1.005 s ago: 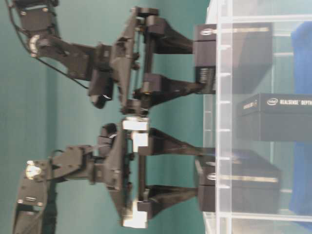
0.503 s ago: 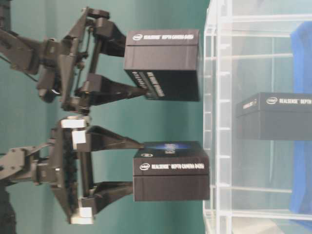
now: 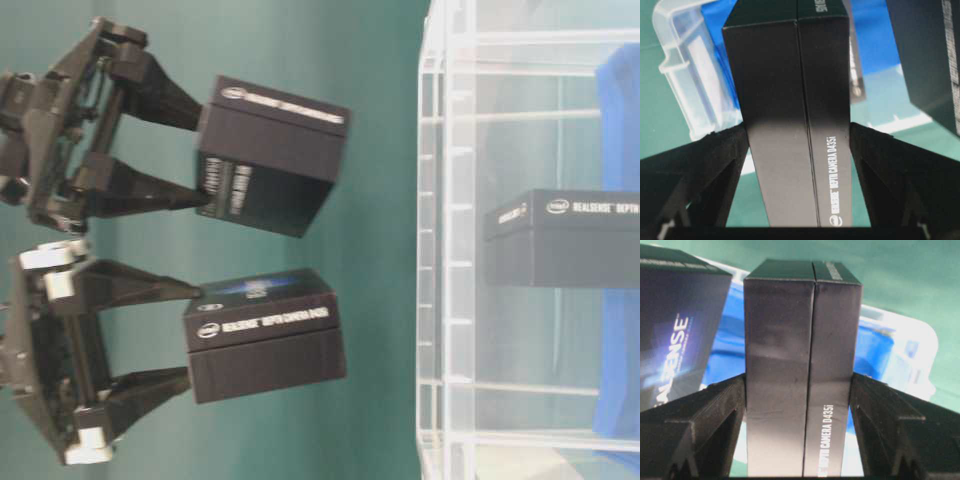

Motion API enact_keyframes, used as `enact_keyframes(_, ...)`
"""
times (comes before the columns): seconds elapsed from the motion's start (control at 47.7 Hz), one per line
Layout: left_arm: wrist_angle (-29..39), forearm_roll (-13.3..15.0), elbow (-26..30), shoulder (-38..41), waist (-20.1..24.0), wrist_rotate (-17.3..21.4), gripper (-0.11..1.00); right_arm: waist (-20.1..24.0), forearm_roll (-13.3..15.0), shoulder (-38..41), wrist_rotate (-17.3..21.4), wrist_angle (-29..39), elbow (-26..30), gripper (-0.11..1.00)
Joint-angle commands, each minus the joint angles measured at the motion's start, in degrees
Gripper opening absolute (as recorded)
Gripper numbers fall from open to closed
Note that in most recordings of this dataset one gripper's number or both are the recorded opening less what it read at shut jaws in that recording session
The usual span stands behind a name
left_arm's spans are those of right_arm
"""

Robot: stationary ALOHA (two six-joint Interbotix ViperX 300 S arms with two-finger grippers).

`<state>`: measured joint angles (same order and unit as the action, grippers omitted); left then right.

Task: Take the box out of the case with both arms.
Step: 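Lift both held boxes straight up out of the bin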

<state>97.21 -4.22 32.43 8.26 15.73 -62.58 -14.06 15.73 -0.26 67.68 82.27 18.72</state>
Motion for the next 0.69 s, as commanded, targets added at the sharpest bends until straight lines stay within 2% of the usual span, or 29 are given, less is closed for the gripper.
enact_keyframes(0.0, 1.23, 0.00, 2.99, -1.32, -0.35, 0.09, 0.66, 0.09, 0.62, -1.23, -0.18, 0.62, 2.64, 0.67)
enact_keyframes(0.67, 2.20, -0.26, 3.69, -1.32, 0.00, 0.09, 0.66, 0.26, 0.79, -1.23, -0.18, 0.70, 3.43, 0.67)
